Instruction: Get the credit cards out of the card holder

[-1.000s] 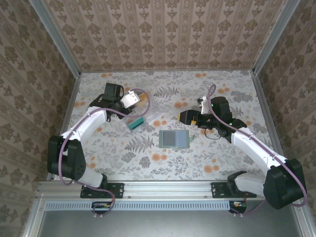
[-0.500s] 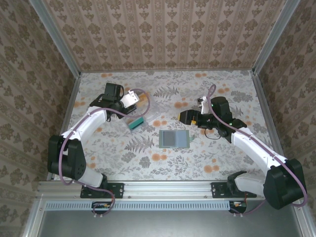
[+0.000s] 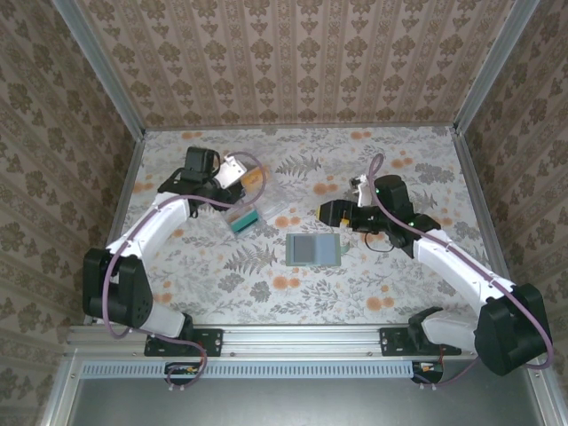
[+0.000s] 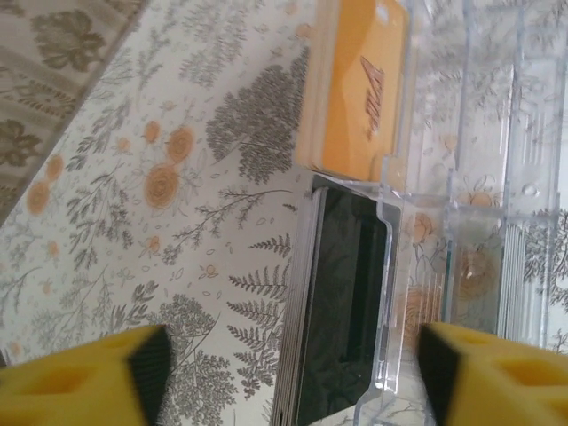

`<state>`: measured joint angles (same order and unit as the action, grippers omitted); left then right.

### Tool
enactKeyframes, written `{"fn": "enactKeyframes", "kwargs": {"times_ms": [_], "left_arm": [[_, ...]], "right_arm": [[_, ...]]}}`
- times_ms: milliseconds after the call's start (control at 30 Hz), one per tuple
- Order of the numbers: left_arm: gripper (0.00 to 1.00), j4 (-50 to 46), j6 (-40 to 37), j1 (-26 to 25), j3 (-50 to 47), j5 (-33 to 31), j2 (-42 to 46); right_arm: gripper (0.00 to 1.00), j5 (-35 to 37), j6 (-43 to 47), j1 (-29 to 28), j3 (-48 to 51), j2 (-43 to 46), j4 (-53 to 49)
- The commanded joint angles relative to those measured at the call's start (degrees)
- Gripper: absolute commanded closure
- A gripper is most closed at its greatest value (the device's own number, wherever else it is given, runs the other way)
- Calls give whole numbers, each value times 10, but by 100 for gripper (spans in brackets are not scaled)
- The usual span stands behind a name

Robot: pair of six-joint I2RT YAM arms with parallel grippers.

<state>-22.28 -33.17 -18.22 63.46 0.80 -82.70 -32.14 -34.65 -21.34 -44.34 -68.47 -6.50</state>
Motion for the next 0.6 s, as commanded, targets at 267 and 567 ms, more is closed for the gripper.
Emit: {"fn": "enactKeyframes", "kwargs": {"times_ms": [267, 567], "left_arm": [[0, -6, 298, 34, 5, -95, 133], [0, -79, 436, 124, -42, 89, 193]], "right_arm": [[0, 74, 35, -72, -61, -70, -32], [3, 133, 43, -106, -80, -120, -65]]}}
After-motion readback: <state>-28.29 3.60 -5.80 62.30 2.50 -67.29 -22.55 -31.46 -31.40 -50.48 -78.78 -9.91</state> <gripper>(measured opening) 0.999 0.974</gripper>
